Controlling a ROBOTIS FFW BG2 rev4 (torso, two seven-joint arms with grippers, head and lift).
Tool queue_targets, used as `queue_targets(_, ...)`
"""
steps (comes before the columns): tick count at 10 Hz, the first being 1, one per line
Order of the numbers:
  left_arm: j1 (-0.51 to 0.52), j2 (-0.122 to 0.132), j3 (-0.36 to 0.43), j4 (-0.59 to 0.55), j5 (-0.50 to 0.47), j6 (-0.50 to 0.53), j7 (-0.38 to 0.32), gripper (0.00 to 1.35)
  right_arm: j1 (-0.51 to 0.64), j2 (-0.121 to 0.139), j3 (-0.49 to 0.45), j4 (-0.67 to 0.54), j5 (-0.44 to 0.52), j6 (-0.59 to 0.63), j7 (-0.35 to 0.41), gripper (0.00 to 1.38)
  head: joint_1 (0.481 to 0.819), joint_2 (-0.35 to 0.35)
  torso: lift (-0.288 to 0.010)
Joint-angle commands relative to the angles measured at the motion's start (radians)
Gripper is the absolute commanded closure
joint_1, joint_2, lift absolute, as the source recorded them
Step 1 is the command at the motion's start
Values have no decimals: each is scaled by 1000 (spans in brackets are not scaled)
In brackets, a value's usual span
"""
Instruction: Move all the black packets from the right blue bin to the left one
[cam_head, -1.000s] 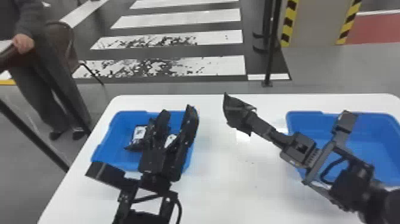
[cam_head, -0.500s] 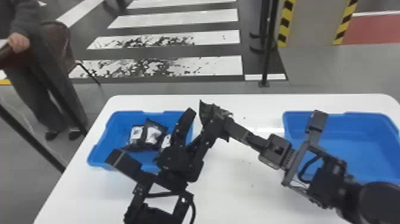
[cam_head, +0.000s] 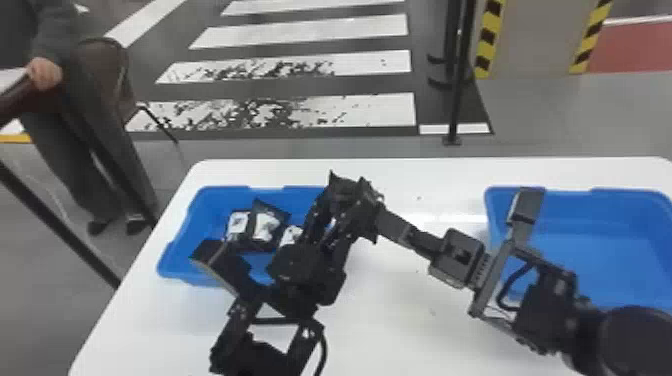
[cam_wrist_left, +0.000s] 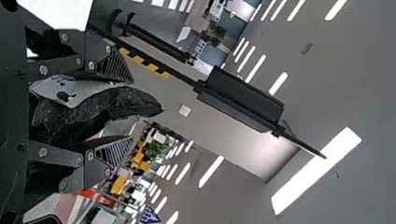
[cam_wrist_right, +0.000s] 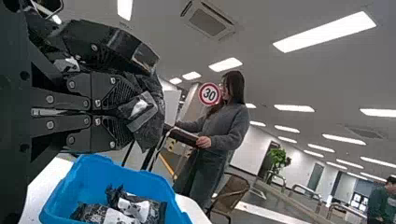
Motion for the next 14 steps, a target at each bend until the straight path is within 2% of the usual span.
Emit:
queue_targets(1,10,0,21,-42,-49,71,0,1208,0,0,3,2,-5,0,0,1141,695,182,-140)
queue_targets(3,10,2,29,-67,-91,93,-1,1210,0,0,3,12,-19,-46,-2,1104,695,182,-140)
queue_targets(4,13,2,33,-67,-91,86,0,1208,0,0,3,10,-9,-78,0,984,695,178,-140)
queue_targets(6,20,-18,105,-67,-128,46,8,1208,32,-3,-39,-42,87,-100,0,93,695,173,-140)
queue_targets(7,20,-29,150,-52,-212,15,45,1208,56,-2,-67,-52,125,-113,-2,35,695,184,-140)
queue_targets(8,-14,-35,194,5,-330,-8,83,1208,76,0,-91,-52,149,-115,-3,116,695,207,-140)
queue_targets(10,-154,-48,288,262,-609,-120,132,1208,86,0,-109,-49,163,-115,-2,108,695,249,-140)
queue_targets(11,-171,-43,308,311,-655,-130,141,949,86,0,-119,-61,191,-115,-2,108,695,263,-140)
queue_targets(12,-139,-43,314,309,-635,-189,137,263,101,0,-159,-96,283,-115,-3,108,695,282,-140)
queue_targets(13,-110,-44,316,287,-557,-228,102,-2,128,0,-205,-130,378,-130,-8,110,695,284,-140)
queue_targets(14,-56,-52,312,196,-519,-228,80,19,179,8,-269,-179,494,-174,-15,108,695,266,-140)
